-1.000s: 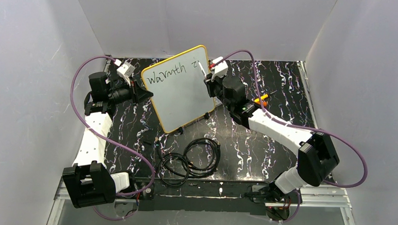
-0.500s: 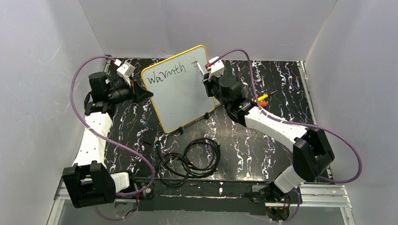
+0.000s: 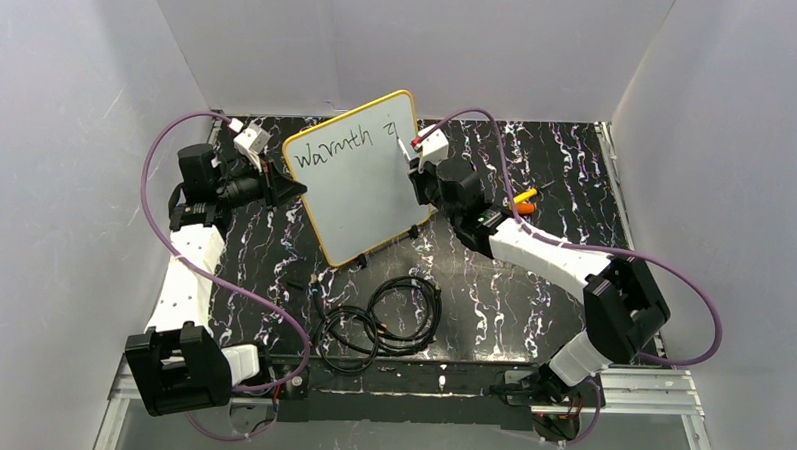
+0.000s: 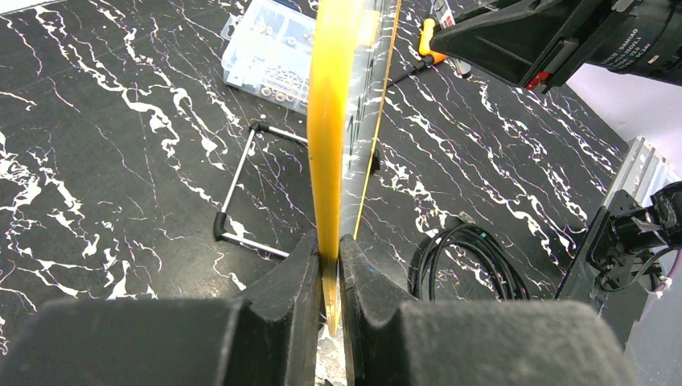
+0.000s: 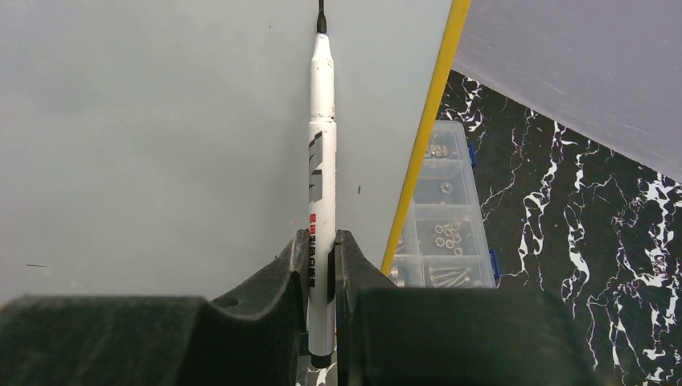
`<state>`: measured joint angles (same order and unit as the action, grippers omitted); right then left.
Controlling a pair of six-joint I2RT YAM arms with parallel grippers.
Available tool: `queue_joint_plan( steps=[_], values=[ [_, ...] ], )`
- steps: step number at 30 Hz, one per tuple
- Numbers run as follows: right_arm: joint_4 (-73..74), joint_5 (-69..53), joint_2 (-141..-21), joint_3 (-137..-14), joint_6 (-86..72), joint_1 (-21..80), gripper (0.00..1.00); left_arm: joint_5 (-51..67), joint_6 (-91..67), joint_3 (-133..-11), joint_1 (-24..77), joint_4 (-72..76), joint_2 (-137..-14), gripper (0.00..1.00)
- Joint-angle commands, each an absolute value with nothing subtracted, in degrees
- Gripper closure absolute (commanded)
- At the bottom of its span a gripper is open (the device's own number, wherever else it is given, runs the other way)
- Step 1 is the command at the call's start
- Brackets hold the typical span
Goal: Write a sentence on the whiteboard
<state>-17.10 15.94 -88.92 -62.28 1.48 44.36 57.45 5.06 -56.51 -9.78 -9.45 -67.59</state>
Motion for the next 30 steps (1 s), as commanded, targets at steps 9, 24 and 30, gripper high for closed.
queue_joint_plan(
  steps=[9, 24, 30],
  values=[
    [-19.6, 17.2, -88.9, -66.9, 2.6, 44.3, 0.99, 58.8, 4.9, -56.3, -9.3, -12.9, -66.4, 1.0],
    [-17.3, 18.7, -90.9, -70.0, 3.6, 44.3, 0.99, 58.9, 5.0, -56.3, -9.3, -12.9, -66.3, 1.0],
    [-17.2, 20.4, -90.8, -70.6, 3.3, 44.0, 0.99, 58.9, 5.0, -56.3, -9.3, -13.0, -66.3, 1.0]
  ],
)
